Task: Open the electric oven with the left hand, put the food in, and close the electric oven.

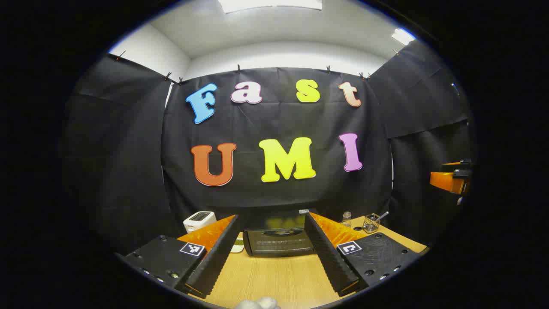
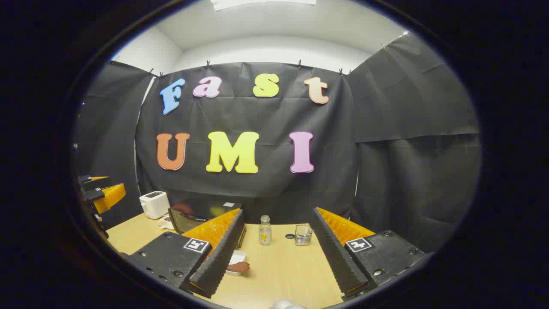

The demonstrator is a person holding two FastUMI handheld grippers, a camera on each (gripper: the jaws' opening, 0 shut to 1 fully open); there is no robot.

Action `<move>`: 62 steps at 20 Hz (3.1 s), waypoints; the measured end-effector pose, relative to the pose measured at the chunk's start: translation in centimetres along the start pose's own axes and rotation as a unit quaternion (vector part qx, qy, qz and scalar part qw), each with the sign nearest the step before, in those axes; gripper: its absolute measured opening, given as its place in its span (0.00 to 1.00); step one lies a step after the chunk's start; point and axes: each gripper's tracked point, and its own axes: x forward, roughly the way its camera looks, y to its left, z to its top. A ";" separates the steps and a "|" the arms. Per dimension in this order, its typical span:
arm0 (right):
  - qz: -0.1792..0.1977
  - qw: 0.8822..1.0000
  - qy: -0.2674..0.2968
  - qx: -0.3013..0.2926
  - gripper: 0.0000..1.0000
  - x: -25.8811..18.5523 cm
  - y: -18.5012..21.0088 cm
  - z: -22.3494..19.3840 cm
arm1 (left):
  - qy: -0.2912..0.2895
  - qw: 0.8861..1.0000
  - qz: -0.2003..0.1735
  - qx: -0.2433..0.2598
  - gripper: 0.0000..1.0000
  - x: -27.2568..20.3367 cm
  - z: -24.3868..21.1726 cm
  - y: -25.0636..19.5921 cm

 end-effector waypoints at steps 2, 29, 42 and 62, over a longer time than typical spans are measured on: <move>0.001 1.000 0.000 0.000 1.00 0.3 0.0 0.0 | -0.003 1.000 0.003 0.004 0.96 0.4 0.2 0.2; -0.060 0.995 0.077 -0.006 1.00 -1.4 -3.1 -3.9 | 0.049 0.998 -0.024 -0.007 0.96 24.0 -11.0 -4.4; -0.082 0.991 0.108 0.005 1.00 -2.4 -4.8 -5.6 | 0.136 0.990 -0.023 0.013 0.97 28.5 -20.8 -4.4; -0.061 0.991 0.117 0.025 1.00 -5.9 -3.8 -7.0 | 0.167 0.985 -0.038 0.007 0.96 19.0 -24.2 -5.0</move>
